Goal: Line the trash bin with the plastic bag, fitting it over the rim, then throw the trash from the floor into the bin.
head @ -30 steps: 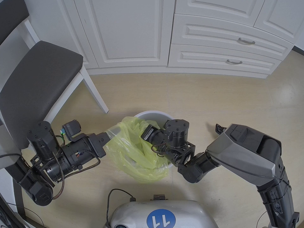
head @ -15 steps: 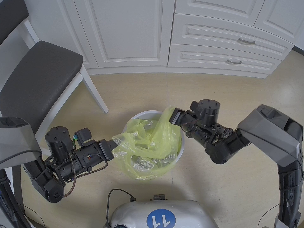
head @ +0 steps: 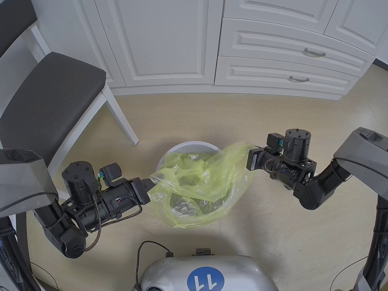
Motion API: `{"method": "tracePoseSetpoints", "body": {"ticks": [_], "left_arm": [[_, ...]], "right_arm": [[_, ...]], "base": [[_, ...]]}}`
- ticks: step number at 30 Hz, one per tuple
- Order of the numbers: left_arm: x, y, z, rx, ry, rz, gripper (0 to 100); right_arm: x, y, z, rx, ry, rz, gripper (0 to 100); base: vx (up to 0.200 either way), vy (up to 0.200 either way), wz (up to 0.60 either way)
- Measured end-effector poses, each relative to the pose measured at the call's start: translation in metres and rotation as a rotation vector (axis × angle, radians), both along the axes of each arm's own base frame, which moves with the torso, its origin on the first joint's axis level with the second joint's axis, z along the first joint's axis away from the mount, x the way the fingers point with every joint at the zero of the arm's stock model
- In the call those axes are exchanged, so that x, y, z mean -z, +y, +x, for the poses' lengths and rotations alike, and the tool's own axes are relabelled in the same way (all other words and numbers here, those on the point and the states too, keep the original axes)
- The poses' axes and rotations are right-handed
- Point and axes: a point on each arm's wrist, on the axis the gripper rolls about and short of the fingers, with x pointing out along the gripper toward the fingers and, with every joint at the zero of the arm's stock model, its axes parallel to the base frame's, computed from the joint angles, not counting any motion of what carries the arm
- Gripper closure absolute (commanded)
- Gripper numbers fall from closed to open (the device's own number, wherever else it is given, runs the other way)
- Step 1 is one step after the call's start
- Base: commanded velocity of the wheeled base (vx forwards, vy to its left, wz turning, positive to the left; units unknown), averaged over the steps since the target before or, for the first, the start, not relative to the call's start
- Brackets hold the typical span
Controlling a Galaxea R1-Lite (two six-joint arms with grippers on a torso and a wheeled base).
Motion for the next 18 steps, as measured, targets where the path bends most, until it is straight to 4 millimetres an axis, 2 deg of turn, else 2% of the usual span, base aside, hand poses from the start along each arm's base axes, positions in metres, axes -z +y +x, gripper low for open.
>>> {"method": "tracePoseSetpoints", "body": {"ticks": [5, 10, 15, 18], "left_arm": [[-0.001, -0.003, 0.0, 0.011, -0.004, -0.004, 100], [-0.001, -0.008, -0.003, 0.029, -0.003, -0.003, 100], [0.0, -0.022, -0.014, 0.086, -0.004, 0.01, 100], [0.001, -0.023, -0.013, 0.089, -0.005, 0.013, 100]], "right_arm": [[0.005, -0.016, -0.014, 0.006, -0.002, -0.117, 100], [0.006, -0.021, -0.023, 0.004, -0.007, -0.16, 100], [0.007, -0.024, -0.036, -0.007, -0.042, -0.233, 100], [0.008, -0.025, -0.043, -0.014, -0.054, -0.26, 100]], "base": [[0.0, 0.0, 0.0], [0.0, 0.0, 0.0], [0.0, 0.0, 0.0], [0.0, 0.0, 0.0]]}}
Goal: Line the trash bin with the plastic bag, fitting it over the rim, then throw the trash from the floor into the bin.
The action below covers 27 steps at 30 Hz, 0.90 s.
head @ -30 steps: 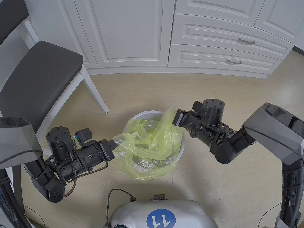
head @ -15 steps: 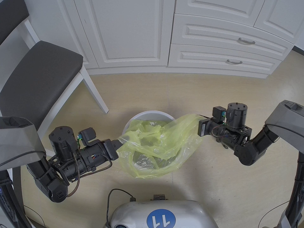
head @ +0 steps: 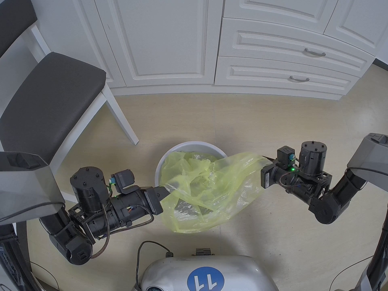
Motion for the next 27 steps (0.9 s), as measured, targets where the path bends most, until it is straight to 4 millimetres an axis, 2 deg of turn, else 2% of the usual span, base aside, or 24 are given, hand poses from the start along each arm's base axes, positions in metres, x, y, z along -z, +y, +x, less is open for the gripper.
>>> {"method": "tracePoseSetpoints", "body": {"ticks": [6, 11, 20, 27], "left_arm": [[0.008, 0.024, 0.026, -0.108, 0.005, 0.006, 100], [0.02, 0.04, 0.044, -0.173, -0.004, 0.041, 100], [0.034, 0.048, 0.051, -0.278, -0.098, 0.23, 100], [0.037, 0.049, 0.054, -0.362, -0.131, 0.353, 100]], "right_arm": [[0.003, -0.001, -0.003, -0.004, -0.009, -0.027, 100], [0.012, -0.006, 0.004, 0.015, 0.005, -0.041, 100], [0.017, -0.016, 0.009, 0.039, 0.007, -0.087, 100], [0.03, -0.028, 0.001, 0.029, 0.026, -0.246, 100]], "base": [[0.0, 0.0, 0.0], [0.0, 0.0, 0.0], [0.0, 0.0, 0.0], [0.0, 0.0, 0.0]]}}
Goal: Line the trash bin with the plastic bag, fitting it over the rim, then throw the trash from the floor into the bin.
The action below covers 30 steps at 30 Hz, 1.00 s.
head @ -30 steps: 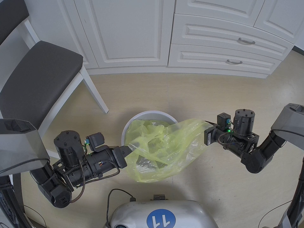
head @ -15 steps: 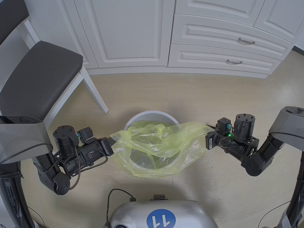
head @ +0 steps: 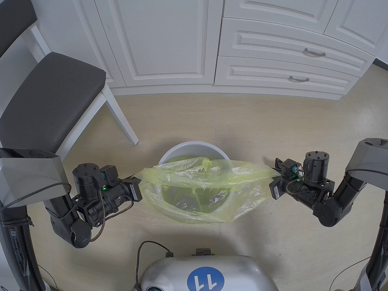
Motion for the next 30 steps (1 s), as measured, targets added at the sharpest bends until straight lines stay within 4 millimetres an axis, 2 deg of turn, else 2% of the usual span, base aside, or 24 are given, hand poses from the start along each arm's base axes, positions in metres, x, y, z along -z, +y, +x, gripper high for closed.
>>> {"method": "tracePoseSetpoints", "body": {"ticks": [12, 24, 30], "left_arm": [[-0.011, 0.002, -0.003, -0.021, 0.039, 0.067, 100], [-0.024, 0.01, -0.028, 0.01, 0.264, 0.179, 100], [-0.036, 0.012, -0.035, 0.025, 0.257, 0.205, 100]], "right_arm": [[0.014, -0.005, -0.009, -0.012, 0.046, -0.07, 100], [0.019, -0.005, -0.017, -0.036, 0.064, -0.116, 100], [0.021, -0.008, -0.031, -0.068, 0.082, -0.181, 100]], "base": [[0.0, 0.0, 0.0], [0.0, 0.0, 0.0], [0.0, 0.0, 0.0]]}}
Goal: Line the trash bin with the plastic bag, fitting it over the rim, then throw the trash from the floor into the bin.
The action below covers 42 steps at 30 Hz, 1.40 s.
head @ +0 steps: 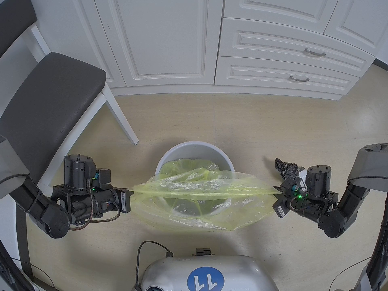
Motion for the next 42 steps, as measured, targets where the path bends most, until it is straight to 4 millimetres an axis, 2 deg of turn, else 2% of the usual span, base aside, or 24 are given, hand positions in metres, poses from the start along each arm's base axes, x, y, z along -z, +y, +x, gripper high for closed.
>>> {"method": "tracePoseSetpoints", "body": {"ticks": [8, 18, 30, 31, 36, 42], "left_arm": [[0.005, -0.002, 0.001, 0.006, 0.016, 0.008, 100], [0.011, -0.002, 0.001, 0.019, 0.031, 0.03, 100], [0.033, -0.005, 0.014, 0.011, 0.06, 0.033, 100], [0.032, -0.005, 0.014, 0.009, 0.057, 0.03, 100], [0.027, -0.002, 0.014, 0.003, 0.037, 0.021, 100], [0.022, -0.002, 0.013, 0.003, 0.011, 0.012, 100]], "right_arm": [[0.004, -0.002, -0.005, -0.017, 0.02, -0.04, 100], [-0.002, -0.003, -0.017, -0.041, 0.011, -0.074, 100], [0.025, 0.004, -0.004, -0.045, 0.06, -0.095, 100], [0.025, 0.004, -0.004, -0.045, 0.06, -0.095, 0], [0.02, 0.004, -0.007, -0.052, 0.053, -0.083, 0], [0.005, 0.001, -0.018, -0.096, 0.033, -0.051, 0]], "base": [[0.0, 0.0, 0.0], [0.0, 0.0, 0.0], [0.0, 0.0, 0.0], [0.0, 0.0, 0.0], [0.0, 0.0, 0.0], [0.0, 0.0, 0.0]]}}
